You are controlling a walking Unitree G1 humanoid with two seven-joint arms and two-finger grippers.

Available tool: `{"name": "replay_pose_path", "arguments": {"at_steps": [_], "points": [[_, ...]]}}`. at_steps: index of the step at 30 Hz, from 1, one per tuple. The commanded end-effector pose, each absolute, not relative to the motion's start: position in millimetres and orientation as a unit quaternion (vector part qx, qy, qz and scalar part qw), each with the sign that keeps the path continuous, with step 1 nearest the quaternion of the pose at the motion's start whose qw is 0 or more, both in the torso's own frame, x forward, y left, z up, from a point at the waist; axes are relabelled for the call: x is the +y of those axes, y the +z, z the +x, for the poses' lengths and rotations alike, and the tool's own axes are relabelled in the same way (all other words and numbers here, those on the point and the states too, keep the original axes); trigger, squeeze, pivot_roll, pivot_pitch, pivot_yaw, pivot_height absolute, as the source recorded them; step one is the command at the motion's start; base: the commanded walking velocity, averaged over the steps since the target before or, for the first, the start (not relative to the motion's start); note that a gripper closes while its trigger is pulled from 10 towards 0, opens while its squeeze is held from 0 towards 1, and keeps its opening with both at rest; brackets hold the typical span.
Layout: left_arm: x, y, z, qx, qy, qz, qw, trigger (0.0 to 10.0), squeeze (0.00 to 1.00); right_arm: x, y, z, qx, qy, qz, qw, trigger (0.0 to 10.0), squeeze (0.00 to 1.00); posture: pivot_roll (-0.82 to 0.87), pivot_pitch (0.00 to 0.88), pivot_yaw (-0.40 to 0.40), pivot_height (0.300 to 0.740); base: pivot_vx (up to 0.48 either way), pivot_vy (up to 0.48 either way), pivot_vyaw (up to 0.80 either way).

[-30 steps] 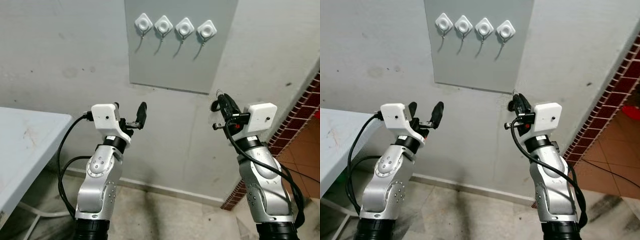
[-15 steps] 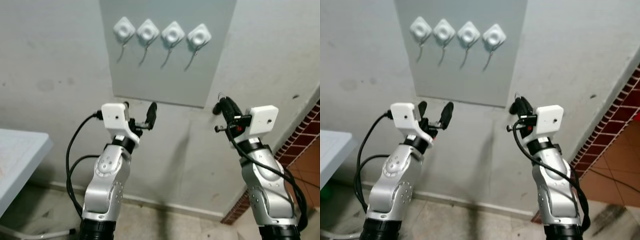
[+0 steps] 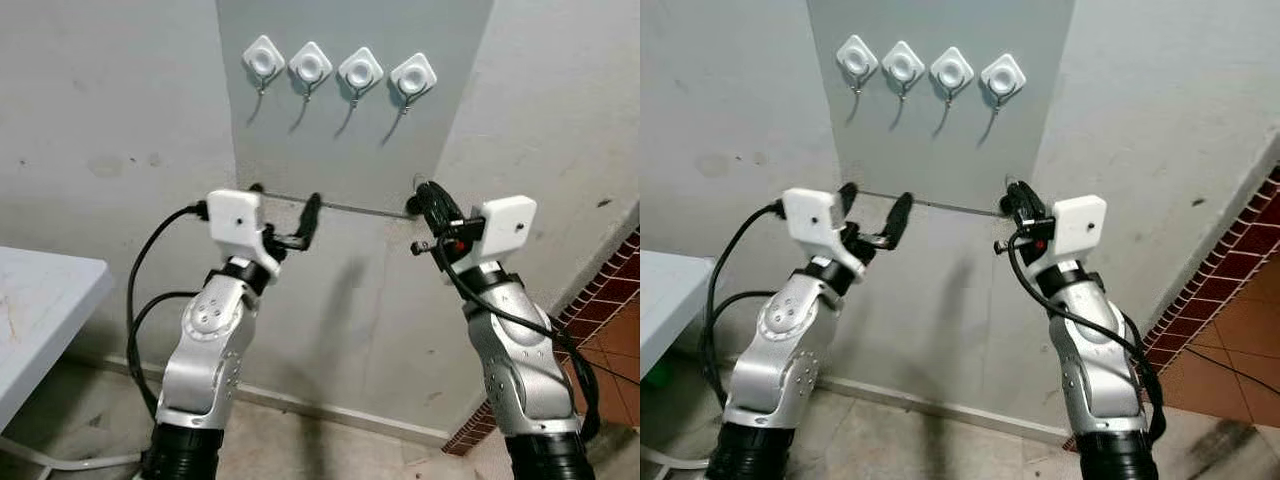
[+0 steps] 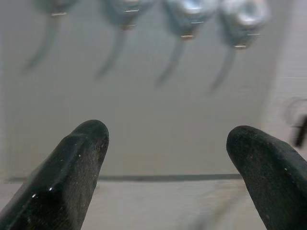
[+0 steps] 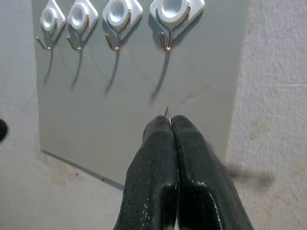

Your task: Hang keys on a hook

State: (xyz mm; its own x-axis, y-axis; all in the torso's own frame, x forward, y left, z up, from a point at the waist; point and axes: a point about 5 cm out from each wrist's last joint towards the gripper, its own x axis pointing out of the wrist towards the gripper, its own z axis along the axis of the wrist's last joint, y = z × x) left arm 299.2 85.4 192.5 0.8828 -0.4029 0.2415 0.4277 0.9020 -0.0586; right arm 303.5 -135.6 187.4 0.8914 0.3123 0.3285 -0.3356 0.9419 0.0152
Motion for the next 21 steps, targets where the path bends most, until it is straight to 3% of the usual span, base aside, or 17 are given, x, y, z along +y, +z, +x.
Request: {"name": "replay_pose_path", "arguments": {"at_steps": [1, 21], "points": [[80, 197, 299, -0.12, -0.234, -0.044, 0.964, 10.0, 0.0, -135, 191, 308, -0.168, 0.171, 0.036, 0.97, 10.0, 0.0, -0.06, 0.0, -0.047, 0.74, 0.0, 0.0, 0.0], [68, 204, 297, -0.128, -0.272, -0.038, 0.953, 10.0, 0.0, -120, 222, 339, -0.219, 0.198, 0.051, 0.954, 10.0, 0.0, -0.06, 0.014, -0.033, 0.74, 0.0, 0.0, 0.0]]}}
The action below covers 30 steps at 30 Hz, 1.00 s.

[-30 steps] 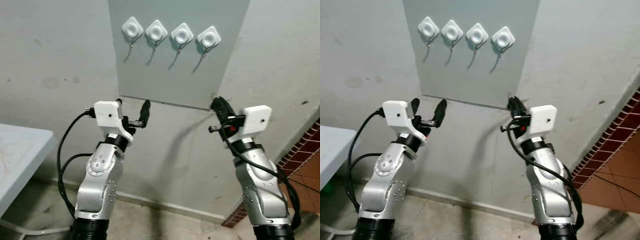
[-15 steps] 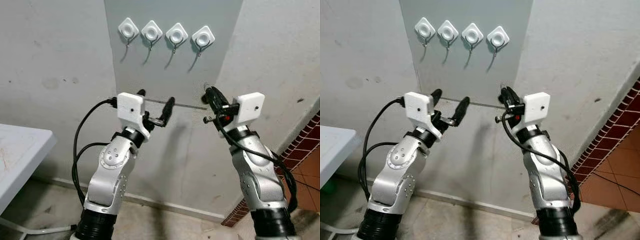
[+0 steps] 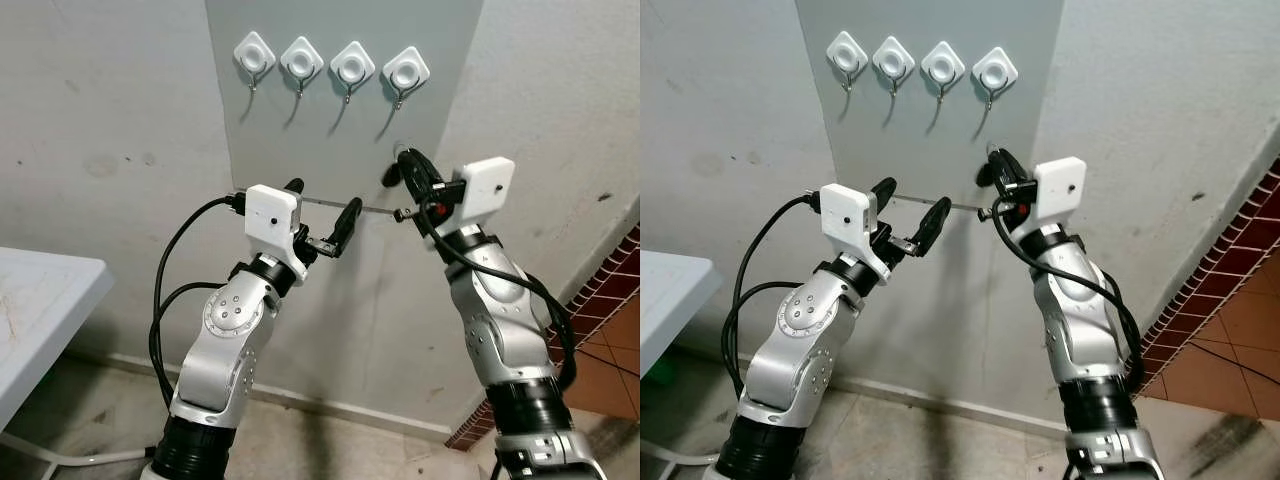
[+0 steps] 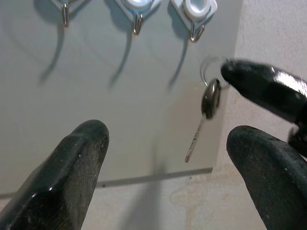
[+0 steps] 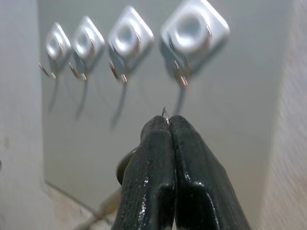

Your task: Hang keys on a hook

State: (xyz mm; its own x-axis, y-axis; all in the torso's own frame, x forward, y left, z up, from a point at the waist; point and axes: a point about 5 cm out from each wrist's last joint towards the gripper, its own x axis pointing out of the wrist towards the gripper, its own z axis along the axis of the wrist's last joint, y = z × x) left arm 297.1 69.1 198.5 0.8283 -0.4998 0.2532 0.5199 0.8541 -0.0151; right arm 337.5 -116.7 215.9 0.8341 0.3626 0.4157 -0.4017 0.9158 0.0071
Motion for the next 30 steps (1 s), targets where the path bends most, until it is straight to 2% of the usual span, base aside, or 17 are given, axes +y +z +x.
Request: {"name": "replay_pose_path", "arguments": {"at_steps": [1, 30], "points": [[68, 204, 297, -0.128, -0.271, -0.039, 0.953, 10.0, 0.0, -119, 225, 341, -0.227, 0.201, 0.052, 0.952, 10.0, 0.0, -0.06, 0.015, -0.033, 0.74, 0.0, 0.0, 0.0], [66, 204, 297, -0.127, -0.267, -0.049, 0.954, 10.0, 0.0, -121, 245, 357, -0.261, 0.19, 0.094, 0.942, 10.0, 0.0, -0.05, 0.002, -0.039, 0.74, 0.0, 0.0, 0.0]]}}
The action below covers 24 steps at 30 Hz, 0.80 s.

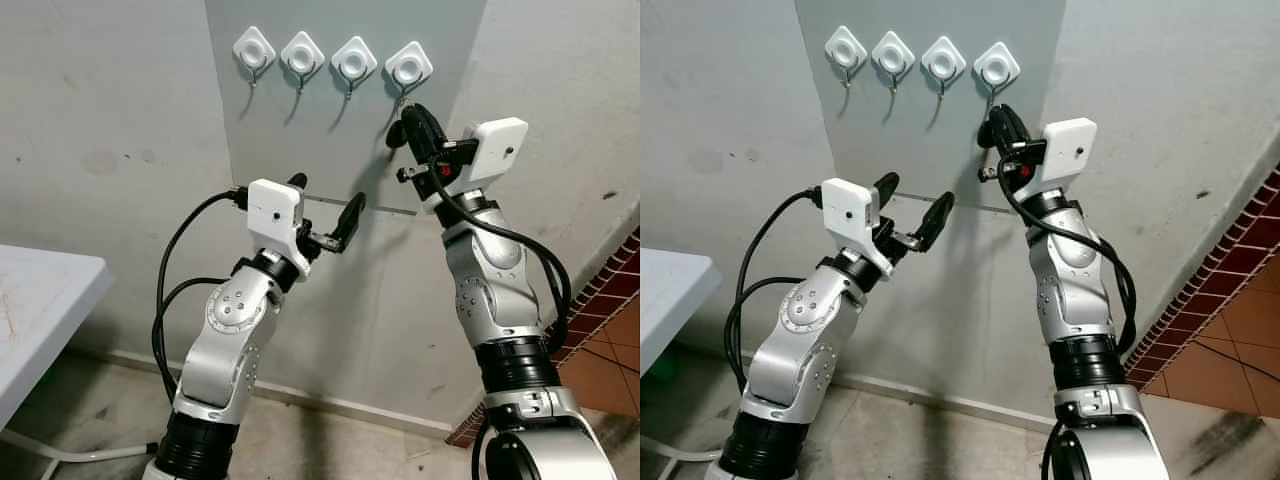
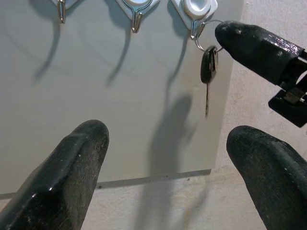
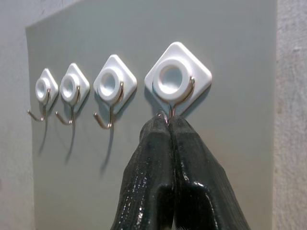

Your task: Hang keys on a hook

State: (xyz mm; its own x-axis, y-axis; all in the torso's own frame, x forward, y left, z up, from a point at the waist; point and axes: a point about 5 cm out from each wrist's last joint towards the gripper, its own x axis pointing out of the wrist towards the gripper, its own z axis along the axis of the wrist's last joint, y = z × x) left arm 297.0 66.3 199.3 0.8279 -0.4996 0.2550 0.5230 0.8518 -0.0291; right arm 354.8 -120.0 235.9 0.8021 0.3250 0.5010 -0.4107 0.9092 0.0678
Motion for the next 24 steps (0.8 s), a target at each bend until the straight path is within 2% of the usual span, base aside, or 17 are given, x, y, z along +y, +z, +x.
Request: {"name": "replay_pose_path", "arguments": {"at_steps": [1, 24], "points": [[66, 204, 297, -0.127, -0.267, -0.049, 0.954, 10.0, 0.0, -121, 245, 358, -0.26, 0.19, 0.097, 0.942, 10.0, 0.0, -0.05, 0.002, -0.039, 0.74, 0.0, 0.0, 0.0], [63, 204, 296, -0.127, -0.262, -0.059, 0.955, 10.0, 0.0, -120, 228, 361, -0.223, 0.181, 0.17, 0.943, 10.0, 0.0, -0.04, 0.0, -0.051, 0.74, 0.0, 0.0, 0.0]]}}
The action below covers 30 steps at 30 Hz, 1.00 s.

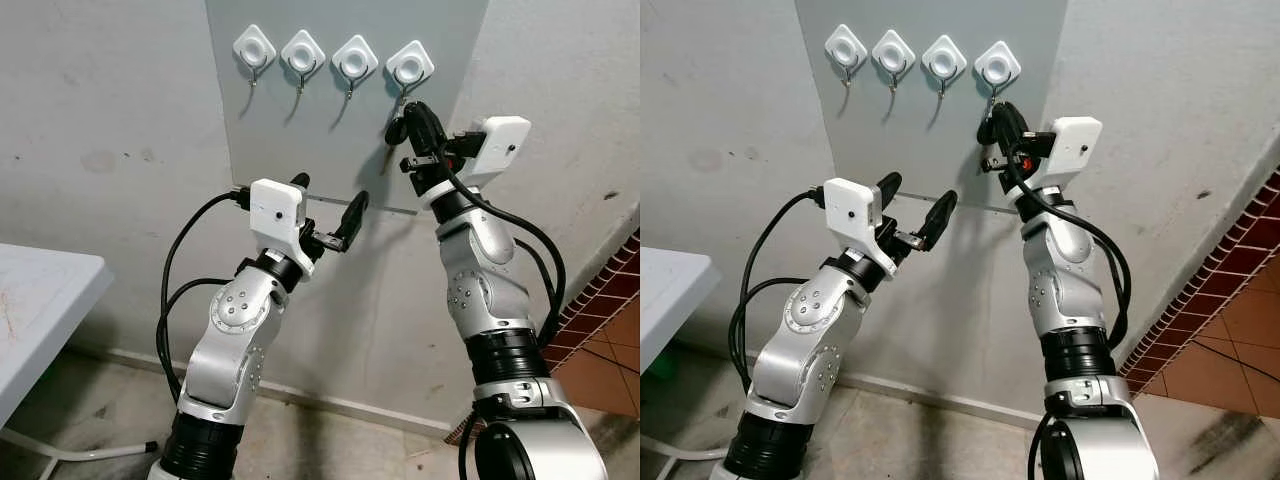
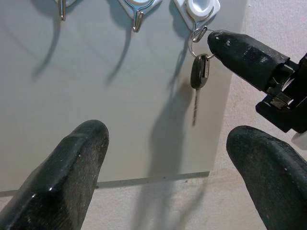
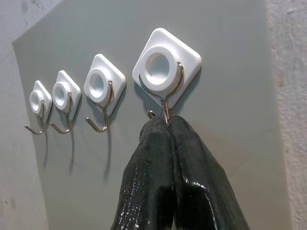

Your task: Hang keys on a hook

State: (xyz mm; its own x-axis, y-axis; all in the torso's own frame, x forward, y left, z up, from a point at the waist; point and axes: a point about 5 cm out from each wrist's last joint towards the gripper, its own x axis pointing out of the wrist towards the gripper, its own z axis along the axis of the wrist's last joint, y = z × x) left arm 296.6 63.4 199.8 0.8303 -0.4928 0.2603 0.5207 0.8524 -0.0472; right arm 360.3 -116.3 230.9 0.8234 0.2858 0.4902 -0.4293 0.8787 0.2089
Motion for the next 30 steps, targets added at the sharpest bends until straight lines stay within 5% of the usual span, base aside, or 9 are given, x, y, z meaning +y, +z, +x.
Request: {"name": "replay_pose_path", "arguments": {"at_steps": [1, 15, 16, 17, 30], "points": [[64, 204, 296, -0.127, -0.261, -0.06, 0.955, 10.0, 0.0, -121, 223, 361, -0.215, 0.176, 0.182, 0.943, 10.0, 0.0, -0.04, 0.0, -0.05, 0.74, 0.0, 0.0, 0.0], [66, 205, 296, -0.127, -0.256, -0.062, 0.956, 10.0, 0.0, -122, 200, 356, -0.182, 0.168, 0.202, 0.948, 10.0, 0.0, -0.04, 0.01, -0.048, 0.74, 0.0, 0.0, 0.0], [66, 205, 296, -0.127, -0.256, -0.063, 0.956, 10.0, 0.0, -122, 200, 356, -0.182, 0.169, 0.202, 0.948, 10.0, 0.05, -0.04, 0.012, -0.048, 0.74, 0.0, 0.0, 0.0], [66, 205, 297, -0.126, -0.255, -0.065, 0.957, 10.0, 0.0, -122, 201, 356, -0.184, 0.172, 0.208, 0.945, 10.0, 1.0, -0.04, 0.014, -0.05, 0.74, 0.0, 0.0, 0.0], [71, 202, 299, -0.118, -0.236, -0.074, 0.962, 10.0, 0.0, -122, 196, 353, -0.185, 0.171, 0.171, 0.953, 10.0, 1.0, -0.04, 0.018, -0.054, 0.74, 0.0, 0.0, 0.0]]}}
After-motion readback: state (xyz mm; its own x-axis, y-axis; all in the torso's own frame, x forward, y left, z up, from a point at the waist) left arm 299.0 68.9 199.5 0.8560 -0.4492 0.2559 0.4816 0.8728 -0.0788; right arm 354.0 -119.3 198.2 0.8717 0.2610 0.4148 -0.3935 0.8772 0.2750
